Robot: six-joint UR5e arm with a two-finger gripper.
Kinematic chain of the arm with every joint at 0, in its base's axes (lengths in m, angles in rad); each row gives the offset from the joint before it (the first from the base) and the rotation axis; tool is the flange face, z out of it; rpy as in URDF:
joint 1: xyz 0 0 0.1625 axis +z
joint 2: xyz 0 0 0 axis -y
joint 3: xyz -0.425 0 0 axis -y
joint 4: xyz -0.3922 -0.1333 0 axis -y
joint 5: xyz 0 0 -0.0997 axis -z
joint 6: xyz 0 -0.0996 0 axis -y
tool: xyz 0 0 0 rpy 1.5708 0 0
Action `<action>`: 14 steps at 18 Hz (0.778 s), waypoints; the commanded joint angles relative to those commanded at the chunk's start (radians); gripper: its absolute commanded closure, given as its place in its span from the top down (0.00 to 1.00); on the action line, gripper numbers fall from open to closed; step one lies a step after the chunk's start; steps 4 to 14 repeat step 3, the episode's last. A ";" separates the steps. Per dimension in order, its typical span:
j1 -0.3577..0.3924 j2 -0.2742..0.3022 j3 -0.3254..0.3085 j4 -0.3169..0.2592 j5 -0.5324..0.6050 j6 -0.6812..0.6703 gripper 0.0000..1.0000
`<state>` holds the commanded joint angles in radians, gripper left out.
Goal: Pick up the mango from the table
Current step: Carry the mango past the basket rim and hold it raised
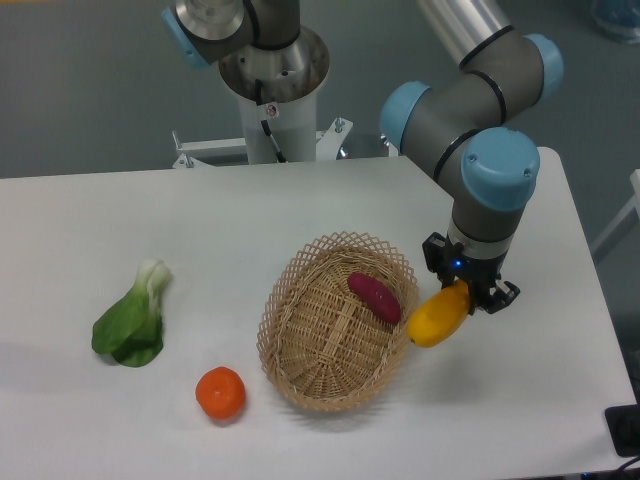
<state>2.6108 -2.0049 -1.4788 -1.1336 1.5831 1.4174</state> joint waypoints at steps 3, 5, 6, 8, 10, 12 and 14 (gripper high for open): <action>0.000 0.000 -0.002 0.002 -0.002 0.000 0.28; 0.000 0.000 -0.002 0.002 -0.002 0.000 0.28; 0.000 0.000 -0.002 0.002 -0.002 0.000 0.28; 0.000 0.000 -0.002 0.002 -0.002 0.000 0.28; 0.000 0.000 -0.002 0.002 -0.002 0.000 0.28; 0.000 0.000 -0.002 0.002 -0.002 0.000 0.28; 0.000 0.000 -0.002 0.002 -0.002 0.000 0.28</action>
